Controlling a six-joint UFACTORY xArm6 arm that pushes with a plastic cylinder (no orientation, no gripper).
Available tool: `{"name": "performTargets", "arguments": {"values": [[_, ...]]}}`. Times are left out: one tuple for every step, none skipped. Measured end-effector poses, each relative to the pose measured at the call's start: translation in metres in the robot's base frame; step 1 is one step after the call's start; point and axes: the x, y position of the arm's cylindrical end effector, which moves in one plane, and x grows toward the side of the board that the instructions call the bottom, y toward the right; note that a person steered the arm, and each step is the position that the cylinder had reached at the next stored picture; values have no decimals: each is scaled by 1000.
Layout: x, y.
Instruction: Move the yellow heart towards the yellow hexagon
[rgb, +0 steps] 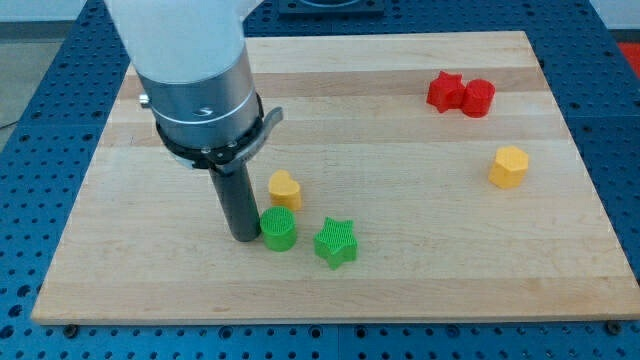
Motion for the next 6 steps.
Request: {"name": "performTargets", "arguments": {"values": [[-2,-1],[-2,24],[-12,29],[-34,3],[-45,-14],[-51,-11]]}}
